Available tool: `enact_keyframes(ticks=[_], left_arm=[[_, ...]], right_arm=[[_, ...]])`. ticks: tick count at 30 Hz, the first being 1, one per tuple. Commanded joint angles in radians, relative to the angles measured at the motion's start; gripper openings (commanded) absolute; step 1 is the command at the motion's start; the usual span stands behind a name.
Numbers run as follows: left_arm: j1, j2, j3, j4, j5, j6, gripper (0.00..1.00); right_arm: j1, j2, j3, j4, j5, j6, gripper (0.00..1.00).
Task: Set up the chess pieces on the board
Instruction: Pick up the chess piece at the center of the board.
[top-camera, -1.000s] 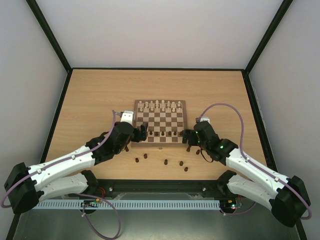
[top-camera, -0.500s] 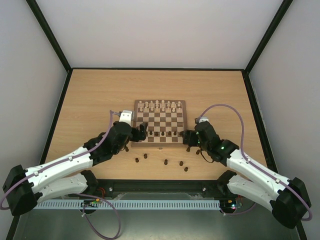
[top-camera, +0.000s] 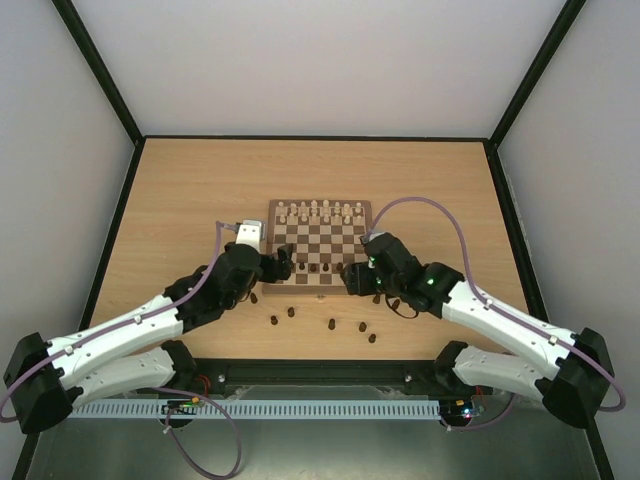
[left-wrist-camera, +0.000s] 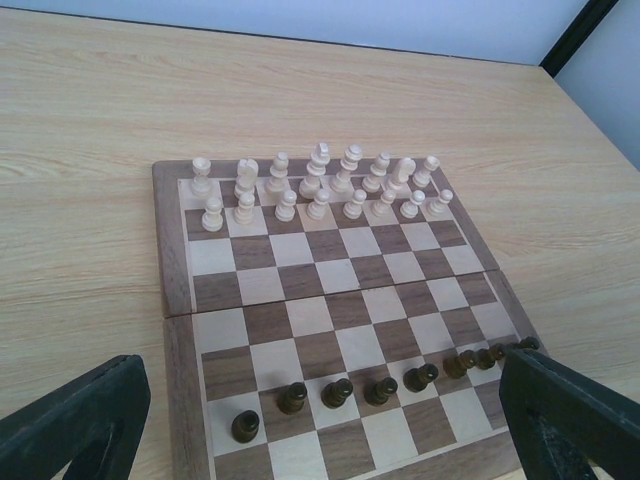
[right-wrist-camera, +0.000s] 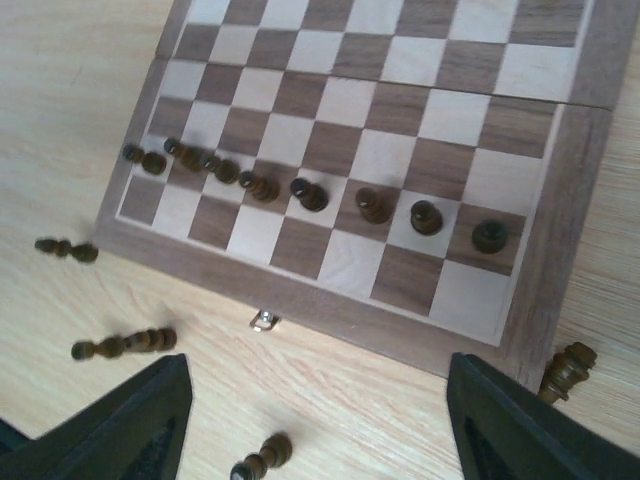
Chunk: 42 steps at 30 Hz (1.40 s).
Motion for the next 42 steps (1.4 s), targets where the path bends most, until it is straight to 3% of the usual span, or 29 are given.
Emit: enact_keyframes(ticks=[1,4,16,23,30,42], left_arm=[[-0.003,-0.030,-0.015,0.011,-0.038,-0.006,0.99],[-0.003,-0.042,-0.017,0.006,-0.052,-0.013,0.99],[-0.003,-0.081,-0.024,-0.009,-0.074,-0.037,0.99],[-0.003,-0.079,-0.023,-0.012,-0.071,-0.038,0.99],[-0.003,-0.087,-0.025,-0.013,-0.070,-0.038,0.99],[-0.003,-0.084,-0.024,-0.013,-0.073,-0.039,0.99]], right_arm=[[0.064,0.053,0.090,-0.156,0.026,0.027,0.66],[0.138,0.118,0.133,-0.241,0.067,0.052,0.59],[0.347,0.301,0.224,-0.398,0.162,0.155,0.51],[0.397,0.375,0.241,-0.366,0.099,0.145,0.50],[0.403,0.430,0.226,-0.333,0.079,0.142,0.39],[0.403,0.508,0.241,-0.293,0.080,0.105,0.35]])
